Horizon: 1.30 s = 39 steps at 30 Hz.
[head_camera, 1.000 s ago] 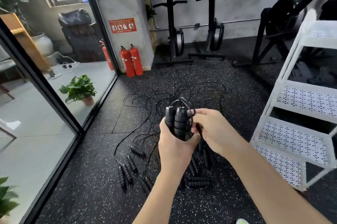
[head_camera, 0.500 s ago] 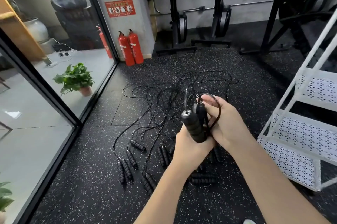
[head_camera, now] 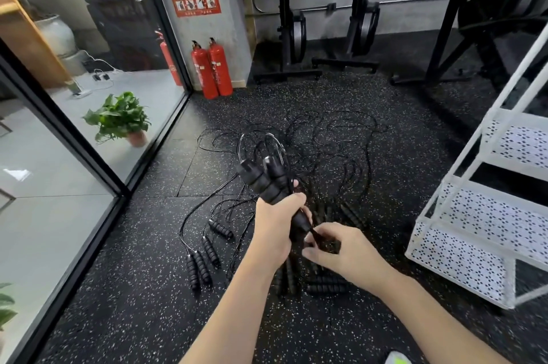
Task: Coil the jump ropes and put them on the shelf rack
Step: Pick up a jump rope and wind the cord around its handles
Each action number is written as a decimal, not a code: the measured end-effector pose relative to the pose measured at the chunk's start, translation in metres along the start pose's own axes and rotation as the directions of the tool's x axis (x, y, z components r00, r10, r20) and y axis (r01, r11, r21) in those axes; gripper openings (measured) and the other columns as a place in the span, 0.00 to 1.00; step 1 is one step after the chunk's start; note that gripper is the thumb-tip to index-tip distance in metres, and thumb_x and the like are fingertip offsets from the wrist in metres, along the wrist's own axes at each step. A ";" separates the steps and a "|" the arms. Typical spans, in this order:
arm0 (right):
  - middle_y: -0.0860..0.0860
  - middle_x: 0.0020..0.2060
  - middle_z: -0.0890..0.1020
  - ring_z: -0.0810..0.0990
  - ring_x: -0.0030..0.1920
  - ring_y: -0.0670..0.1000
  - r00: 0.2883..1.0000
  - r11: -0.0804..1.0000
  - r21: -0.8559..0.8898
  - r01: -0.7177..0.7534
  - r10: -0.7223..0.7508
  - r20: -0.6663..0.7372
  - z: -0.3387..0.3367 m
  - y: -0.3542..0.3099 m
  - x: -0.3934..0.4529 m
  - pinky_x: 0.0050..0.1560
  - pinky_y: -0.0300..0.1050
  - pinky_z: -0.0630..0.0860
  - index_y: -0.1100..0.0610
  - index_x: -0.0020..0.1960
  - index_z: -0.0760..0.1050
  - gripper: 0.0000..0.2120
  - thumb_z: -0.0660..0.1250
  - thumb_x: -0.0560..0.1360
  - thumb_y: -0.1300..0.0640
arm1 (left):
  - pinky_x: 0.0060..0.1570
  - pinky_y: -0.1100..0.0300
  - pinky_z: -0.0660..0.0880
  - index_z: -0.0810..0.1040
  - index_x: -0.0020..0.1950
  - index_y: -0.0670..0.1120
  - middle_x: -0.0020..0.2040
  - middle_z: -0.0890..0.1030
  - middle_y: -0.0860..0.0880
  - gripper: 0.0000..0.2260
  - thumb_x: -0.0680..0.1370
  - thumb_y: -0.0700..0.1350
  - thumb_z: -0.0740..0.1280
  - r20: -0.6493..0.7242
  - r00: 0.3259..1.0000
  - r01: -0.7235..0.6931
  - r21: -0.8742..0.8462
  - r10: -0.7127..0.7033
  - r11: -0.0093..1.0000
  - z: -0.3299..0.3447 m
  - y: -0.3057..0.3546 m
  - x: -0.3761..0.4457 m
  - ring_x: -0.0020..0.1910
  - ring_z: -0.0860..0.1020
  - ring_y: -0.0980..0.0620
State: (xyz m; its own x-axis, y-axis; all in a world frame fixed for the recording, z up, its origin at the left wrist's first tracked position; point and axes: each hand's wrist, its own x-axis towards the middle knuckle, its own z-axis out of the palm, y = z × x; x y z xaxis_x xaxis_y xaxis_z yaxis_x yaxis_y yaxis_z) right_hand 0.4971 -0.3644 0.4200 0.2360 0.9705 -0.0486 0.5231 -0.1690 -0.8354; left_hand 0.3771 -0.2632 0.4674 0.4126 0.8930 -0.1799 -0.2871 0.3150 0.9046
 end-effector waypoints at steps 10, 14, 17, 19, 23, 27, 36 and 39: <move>0.53 0.73 0.67 0.70 0.67 0.42 0.781 0.905 -0.312 0.288 -0.411 -0.470 0.011 0.020 -0.001 0.69 0.32 0.67 0.59 0.72 0.72 0.27 0.69 0.75 0.72 | 0.37 0.54 0.73 0.74 0.50 0.40 0.32 0.73 0.45 0.11 0.70 0.35 0.68 0.004 0.997 -0.081 -0.053 0.081 0.995 -0.004 0.010 0.000 0.27 0.73 0.46; 0.48 0.66 0.75 0.79 0.62 0.48 0.791 0.985 -0.087 0.151 -0.173 -0.587 0.000 0.028 -0.001 0.62 0.44 0.78 0.53 0.67 0.75 0.21 0.69 0.77 0.68 | 0.41 0.51 0.74 0.79 0.41 0.49 0.30 0.78 0.48 0.07 0.71 0.37 0.69 -0.095 0.980 -0.160 0.148 0.175 0.976 -0.013 0.020 0.002 0.31 0.75 0.46; 0.45 0.42 0.84 0.83 0.44 0.50 0.789 0.934 0.206 -0.292 0.357 -0.500 -0.021 0.023 0.003 0.43 0.48 0.78 0.50 0.51 0.79 0.02 0.70 0.79 0.55 | 0.41 0.55 0.75 0.80 0.40 0.43 0.30 0.81 0.47 0.05 0.75 0.35 0.69 -0.162 0.957 -0.154 0.416 0.239 0.896 -0.022 0.018 0.007 0.32 0.78 0.50; 0.48 0.36 0.83 0.80 0.37 0.51 0.763 0.872 0.203 -0.445 0.488 -0.424 -0.029 0.029 0.008 0.36 0.46 0.73 0.53 0.42 0.81 0.08 0.73 0.77 0.50 | 0.38 0.58 0.75 0.80 0.45 0.41 0.31 0.82 0.47 0.01 0.76 0.37 0.70 -0.148 0.962 -0.130 0.496 0.231 0.859 -0.022 0.013 0.007 0.31 0.79 0.53; 0.47 0.31 0.74 0.69 0.32 0.47 0.930 0.860 0.387 -0.334 0.367 -0.013 -0.034 0.021 0.009 0.35 0.43 0.65 0.57 0.50 0.80 0.13 0.79 0.71 0.53 | 0.41 0.58 0.76 0.79 0.51 0.47 0.33 0.82 0.48 0.07 0.76 0.36 0.71 -0.061 0.992 -0.065 0.471 0.106 0.880 -0.016 0.005 0.001 0.32 0.80 0.52; 0.49 0.45 0.82 0.82 0.42 0.50 0.919 0.883 0.315 -0.347 0.253 0.303 -0.048 -0.001 -0.005 0.43 0.42 0.77 0.47 0.66 0.70 0.34 0.78 0.67 0.36 | 0.42 0.51 0.77 0.77 0.52 0.42 0.38 0.78 0.42 0.13 0.70 0.37 0.73 0.123 0.989 0.070 0.140 -0.087 0.988 -0.010 -0.001 -0.010 0.33 0.77 0.45; 0.51 0.33 0.82 0.77 0.34 0.49 0.919 0.852 0.352 -0.388 0.385 0.080 -0.050 0.010 -0.008 0.41 0.45 0.71 0.56 0.44 0.84 0.49 0.44 0.66 0.16 | 0.50 0.52 0.77 0.78 0.67 0.39 0.53 0.80 0.41 0.27 0.66 0.34 0.68 0.464 0.872 0.221 -0.086 -0.157 0.972 -0.007 0.006 -0.024 0.48 0.78 0.46; 0.51 0.42 0.86 0.81 0.42 0.49 0.931 0.867 0.372 -0.332 0.365 -0.019 -0.044 -0.001 -0.009 0.49 0.47 0.76 0.53 0.45 0.86 0.43 0.43 0.72 0.24 | 0.47 0.52 0.78 0.74 0.68 0.37 0.49 0.79 0.40 0.28 0.66 0.32 0.66 0.450 0.879 0.252 -0.150 -0.161 0.956 -0.004 0.008 -0.027 0.45 0.78 0.45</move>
State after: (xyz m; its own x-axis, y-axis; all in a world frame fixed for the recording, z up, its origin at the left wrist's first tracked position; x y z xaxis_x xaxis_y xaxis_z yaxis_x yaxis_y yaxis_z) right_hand 0.5307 -0.3807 0.4455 0.4260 0.8386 -0.3395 0.0700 -0.4047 -0.9118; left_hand 0.3597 -0.2836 0.4781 0.7973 0.5895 -0.1297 -0.3007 0.5742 0.7615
